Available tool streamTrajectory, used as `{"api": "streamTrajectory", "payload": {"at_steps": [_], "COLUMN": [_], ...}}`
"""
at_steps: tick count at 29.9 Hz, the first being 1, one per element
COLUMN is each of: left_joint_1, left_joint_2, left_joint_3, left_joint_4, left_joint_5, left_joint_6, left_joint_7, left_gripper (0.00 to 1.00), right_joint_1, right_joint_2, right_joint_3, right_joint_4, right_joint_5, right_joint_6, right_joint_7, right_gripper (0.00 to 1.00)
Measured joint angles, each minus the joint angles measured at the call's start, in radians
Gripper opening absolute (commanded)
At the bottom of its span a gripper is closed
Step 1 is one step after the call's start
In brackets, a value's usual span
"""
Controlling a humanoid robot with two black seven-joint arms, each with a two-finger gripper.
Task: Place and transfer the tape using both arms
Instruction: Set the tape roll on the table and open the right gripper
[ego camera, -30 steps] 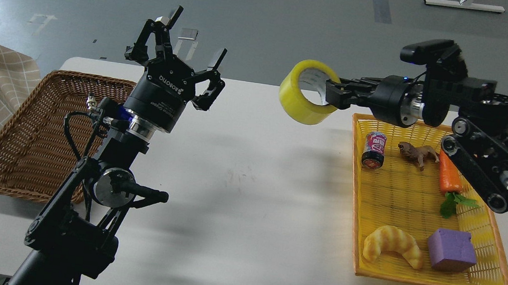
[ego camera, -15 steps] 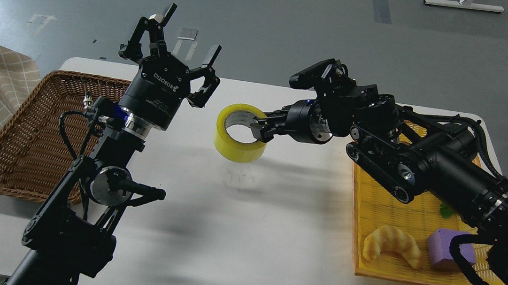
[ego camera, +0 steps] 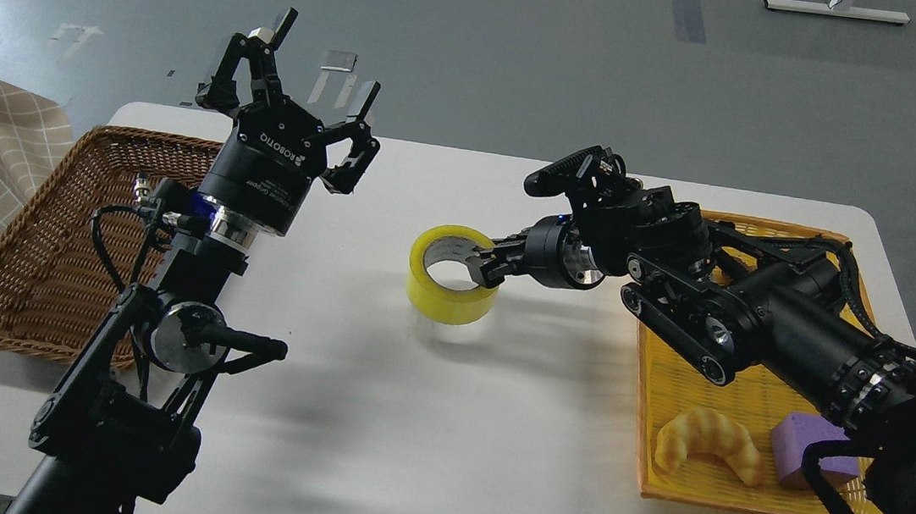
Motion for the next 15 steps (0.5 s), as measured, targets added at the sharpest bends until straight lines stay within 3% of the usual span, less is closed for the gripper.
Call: {"api": "streamTrajectory", "payload": {"at_steps": [3,11,15], "left_joint_1": [0.006,0.009,0.01], "left_joint_2": [0.012,0.017,0.018], "left_joint_3": [-0.004,-0.006,-0.005], "left_joint_4": [0.0,0.0,0.002], "left_joint_5": [0.0,-0.002,-0.002], "left_joint_6": [-0.002,-0.005,-0.005], "left_joint_7": [0.0,0.0,0.0], "left_gripper": [0.99,0.99,0.99], "right_joint_1": [-0.004,-0.013,-0.024], "right_joint_2": [0.0,0.0,0.0], "right_joint_3": [0.013,0.106,0.124], "right_joint_4": [0.0,0.0,0.0], "right_joint_5": [0.004,0.007,0.007], "right_joint_6": [0.0,0.0,-0.017], "right_joint_7": [-0.003,-0.007,-0.009], "right_gripper": [0.49,0.64,0.77]}}
